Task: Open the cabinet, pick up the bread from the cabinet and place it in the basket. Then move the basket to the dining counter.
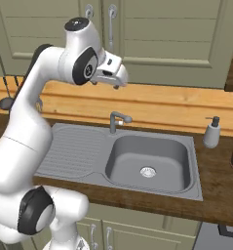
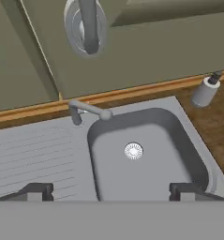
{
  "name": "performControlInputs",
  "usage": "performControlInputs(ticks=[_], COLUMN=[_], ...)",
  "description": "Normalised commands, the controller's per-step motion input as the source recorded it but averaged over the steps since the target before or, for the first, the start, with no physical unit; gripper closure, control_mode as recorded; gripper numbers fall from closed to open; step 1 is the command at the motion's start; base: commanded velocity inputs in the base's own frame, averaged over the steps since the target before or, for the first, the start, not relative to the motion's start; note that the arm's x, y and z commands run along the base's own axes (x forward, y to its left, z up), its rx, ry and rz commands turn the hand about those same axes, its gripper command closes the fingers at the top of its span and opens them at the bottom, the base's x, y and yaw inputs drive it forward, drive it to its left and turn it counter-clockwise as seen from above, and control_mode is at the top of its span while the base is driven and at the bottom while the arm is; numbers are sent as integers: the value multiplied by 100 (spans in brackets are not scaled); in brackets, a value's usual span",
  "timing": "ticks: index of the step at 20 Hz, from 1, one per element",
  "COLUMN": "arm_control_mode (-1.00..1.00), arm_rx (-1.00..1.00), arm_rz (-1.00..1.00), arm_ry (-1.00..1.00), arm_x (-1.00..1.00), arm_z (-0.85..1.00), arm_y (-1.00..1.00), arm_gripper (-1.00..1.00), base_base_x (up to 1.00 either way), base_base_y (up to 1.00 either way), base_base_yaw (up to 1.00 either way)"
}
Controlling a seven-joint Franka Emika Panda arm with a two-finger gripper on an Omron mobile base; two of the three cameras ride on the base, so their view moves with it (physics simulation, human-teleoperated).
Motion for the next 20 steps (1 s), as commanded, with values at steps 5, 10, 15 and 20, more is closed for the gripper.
performControlInputs(ticks=[5, 10, 15, 20], arm_control_mode=[-100, -100, -100, -100], arm_rx=[0, -4, 1, 0], arm_rz=[0, 0, -4, 1], arm_ry=[-48, -33, 1, -6], arm_x=[5, 24, 42, 25], arm_z=[94, 54, 11, 0], arm_y=[-17, -13, -6, 8], arm_gripper=[-100, -100, -100, -100], base_base_x=[0, 0, 0, 0], base_base_y=[0, 0, 0, 0], base_base_yaw=[0, 0, 0, 0])
